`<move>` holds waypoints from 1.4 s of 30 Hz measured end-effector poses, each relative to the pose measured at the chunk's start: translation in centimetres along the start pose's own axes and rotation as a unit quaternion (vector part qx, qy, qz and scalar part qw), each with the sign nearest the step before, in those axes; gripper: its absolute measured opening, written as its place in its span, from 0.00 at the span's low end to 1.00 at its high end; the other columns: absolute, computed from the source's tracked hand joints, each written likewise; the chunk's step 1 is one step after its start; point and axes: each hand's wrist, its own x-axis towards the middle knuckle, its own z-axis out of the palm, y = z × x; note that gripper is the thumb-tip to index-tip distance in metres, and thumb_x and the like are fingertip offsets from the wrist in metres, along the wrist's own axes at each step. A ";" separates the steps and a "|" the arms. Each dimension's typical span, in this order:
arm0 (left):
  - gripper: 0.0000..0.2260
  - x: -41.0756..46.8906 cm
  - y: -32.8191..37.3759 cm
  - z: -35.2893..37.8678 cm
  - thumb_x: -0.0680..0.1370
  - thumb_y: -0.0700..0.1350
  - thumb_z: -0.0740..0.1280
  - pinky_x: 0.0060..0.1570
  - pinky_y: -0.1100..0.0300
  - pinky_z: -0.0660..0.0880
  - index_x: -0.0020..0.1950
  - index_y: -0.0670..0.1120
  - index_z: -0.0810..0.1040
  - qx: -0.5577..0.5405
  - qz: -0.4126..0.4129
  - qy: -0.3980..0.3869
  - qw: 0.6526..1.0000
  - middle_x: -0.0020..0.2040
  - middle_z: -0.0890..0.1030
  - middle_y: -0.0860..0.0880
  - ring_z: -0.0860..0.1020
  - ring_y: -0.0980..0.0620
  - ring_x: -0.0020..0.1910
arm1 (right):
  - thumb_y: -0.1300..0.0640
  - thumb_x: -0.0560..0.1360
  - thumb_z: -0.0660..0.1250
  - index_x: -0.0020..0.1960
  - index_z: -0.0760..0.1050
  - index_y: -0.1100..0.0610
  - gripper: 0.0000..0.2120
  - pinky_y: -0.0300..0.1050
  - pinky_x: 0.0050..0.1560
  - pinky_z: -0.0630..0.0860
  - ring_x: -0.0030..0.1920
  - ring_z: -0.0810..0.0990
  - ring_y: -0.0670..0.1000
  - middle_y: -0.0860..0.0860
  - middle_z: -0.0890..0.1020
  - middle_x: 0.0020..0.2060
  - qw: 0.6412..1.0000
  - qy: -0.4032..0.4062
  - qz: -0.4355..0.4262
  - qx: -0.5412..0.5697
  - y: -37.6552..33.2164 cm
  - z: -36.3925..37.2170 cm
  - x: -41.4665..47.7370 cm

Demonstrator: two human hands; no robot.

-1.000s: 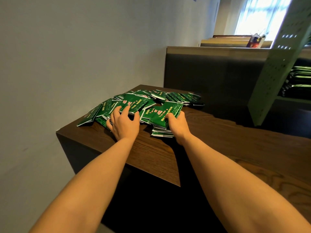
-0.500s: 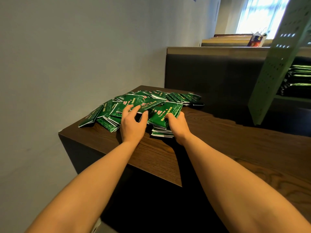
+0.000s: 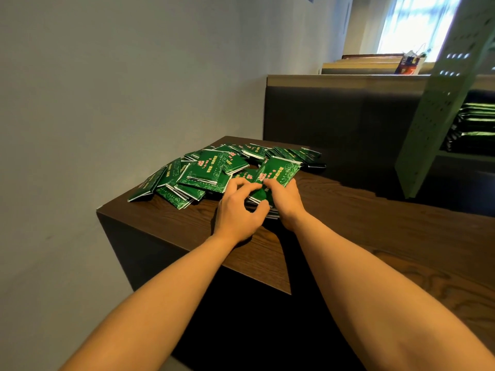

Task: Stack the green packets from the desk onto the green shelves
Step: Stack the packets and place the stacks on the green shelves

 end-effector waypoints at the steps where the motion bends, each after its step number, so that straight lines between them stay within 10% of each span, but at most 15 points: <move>1: 0.21 0.1 -0.1 0.0 0.71 0.56 0.64 0.52 0.72 0.68 0.58 0.46 0.81 -0.008 -0.003 0.006 1.000 0.53 0.74 0.52 0.72 0.63 0.51 | 0.46 0.63 0.73 0.66 0.73 0.59 0.35 0.52 0.54 0.81 0.55 0.84 0.54 0.54 0.83 0.56 1.000 -0.004 -0.002 -0.006 0.4 0.1 0.5; 9: 0.11 1.8 -1.4 -0.9 0.76 0.49 0.64 0.53 0.56 0.73 0.55 0.49 0.78 0.025 -0.094 0.085 0.992 0.52 0.78 0.53 0.76 0.53 0.53 | 0.57 0.67 0.75 0.69 0.71 0.61 0.32 0.52 0.56 0.82 0.55 0.86 0.54 0.57 0.84 0.59 0.999 -0.039 0.010 0.003 1.2 -0.1 2.0; 19: 0.27 3.9 -7.0 -3.1 0.79 0.61 0.63 0.74 0.38 0.47 0.76 0.54 0.66 0.223 -0.274 0.062 0.934 0.80 0.58 0.46 0.49 0.46 0.80 | 0.53 0.70 0.73 0.69 0.67 0.58 0.30 0.57 0.63 0.78 0.58 0.81 0.55 0.55 0.80 0.59 0.993 -0.049 0.016 -0.102 0.7 0.1 1.4; 26: 0.24 3.6 -6.7 -2.9 0.77 0.55 0.70 0.74 0.40 0.46 0.71 0.52 0.74 0.232 -0.228 0.099 0.941 0.78 0.64 0.47 0.52 0.48 0.79 | 0.45 0.60 0.72 0.67 0.70 0.58 0.38 0.58 0.62 0.80 0.55 0.84 0.54 0.53 0.83 0.58 0.993 -0.046 -0.002 -0.111 1.0 0.3 1.9; 38: 0.13 4.4 -4.1 -4.0 0.79 0.34 0.64 0.53 0.70 0.73 0.62 0.39 0.80 -0.041 -0.239 0.240 0.940 0.63 0.76 0.44 0.77 0.49 0.60 | 0.58 0.79 0.70 0.75 0.55 0.58 0.32 0.53 0.64 0.76 0.60 0.79 0.55 0.52 0.76 0.59 0.993 -0.040 0.005 -0.111 0.2 0.3 0.7; 42: 0.13 4.7 -1.8 -3.6 0.78 0.34 0.66 0.27 0.76 0.67 0.61 0.41 0.81 -0.168 -0.309 0.221 0.910 0.49 0.82 0.49 0.74 0.66 0.28 | 0.60 0.80 0.69 0.79 0.51 0.58 0.36 0.47 0.58 0.73 0.60 0.77 0.53 0.55 0.75 0.65 0.995 -0.039 -0.005 -0.097 0.0 0.2 0.5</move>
